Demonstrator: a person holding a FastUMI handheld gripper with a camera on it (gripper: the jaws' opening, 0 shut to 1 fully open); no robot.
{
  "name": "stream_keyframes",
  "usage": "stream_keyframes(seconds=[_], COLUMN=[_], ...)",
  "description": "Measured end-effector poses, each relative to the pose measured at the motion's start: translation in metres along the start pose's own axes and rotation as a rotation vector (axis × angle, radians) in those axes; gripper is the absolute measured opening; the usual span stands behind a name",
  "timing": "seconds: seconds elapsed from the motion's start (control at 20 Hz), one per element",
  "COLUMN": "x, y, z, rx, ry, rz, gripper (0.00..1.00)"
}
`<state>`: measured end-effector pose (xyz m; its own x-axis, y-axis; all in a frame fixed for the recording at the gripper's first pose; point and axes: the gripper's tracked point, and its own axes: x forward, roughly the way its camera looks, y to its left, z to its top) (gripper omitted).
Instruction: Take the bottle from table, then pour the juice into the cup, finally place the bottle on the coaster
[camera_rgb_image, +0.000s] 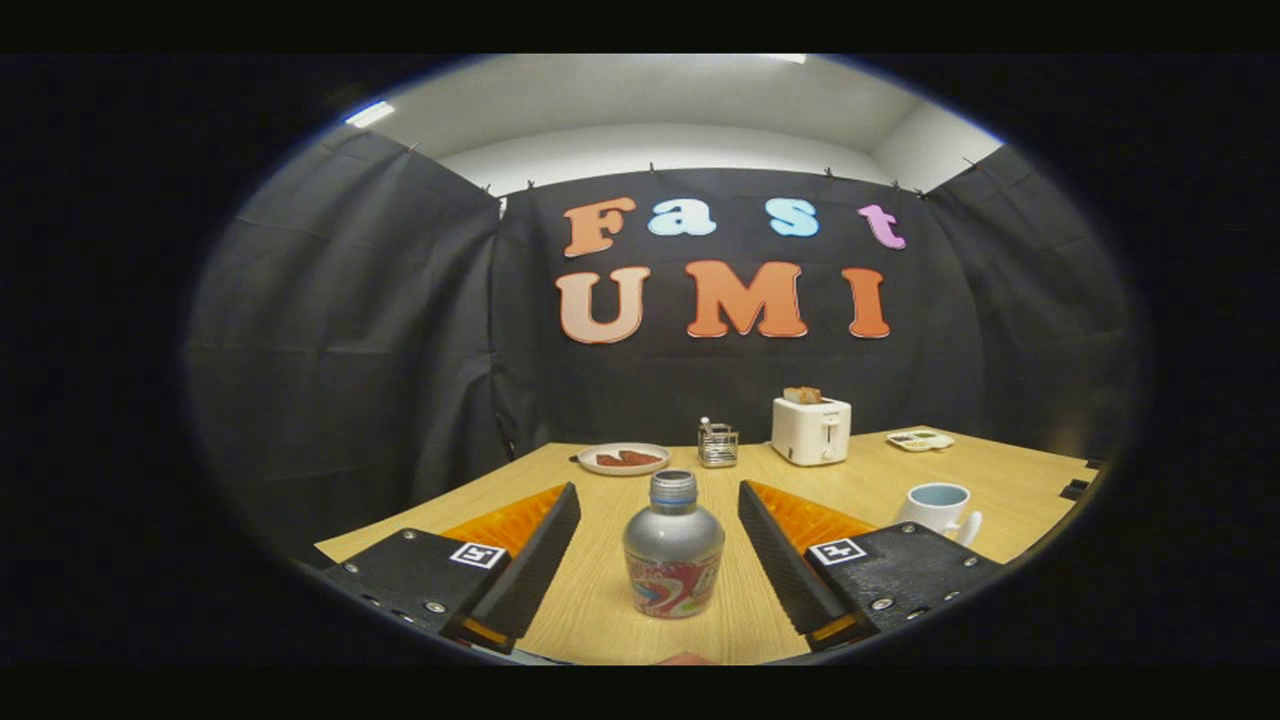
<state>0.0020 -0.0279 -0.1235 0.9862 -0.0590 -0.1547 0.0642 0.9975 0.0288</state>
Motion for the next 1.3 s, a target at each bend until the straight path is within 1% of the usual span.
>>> stream_keyframes(seconds=[0.35,0.5,0.75,0.85,0.95,1.05,1.1,1.15,1.3], x=[0.012,0.015,0.02,0.022,0.022,0.025,0.027,0.028,0.029], y=[-0.004,-0.003,-0.003,0.001,0.0,-0.002,-0.002,-0.002,-0.004], z=[-0.051,-0.076,-0.096,-0.099,-0.094,-0.091,-0.092,-0.091,-0.086], rx=[-0.006,0.022,0.038,0.052,0.056,0.06,0.059,0.055,0.055], ry=[0.098,0.153,0.201,0.201,0.177,0.167,0.172,0.169,0.159], rz=[-0.001,0.003,0.019,0.034,0.033,0.028,0.031,0.03,0.032], gripper=[0.95,0.95,0.95,0.94,0.94,0.9,0.84,0.79,0.75])
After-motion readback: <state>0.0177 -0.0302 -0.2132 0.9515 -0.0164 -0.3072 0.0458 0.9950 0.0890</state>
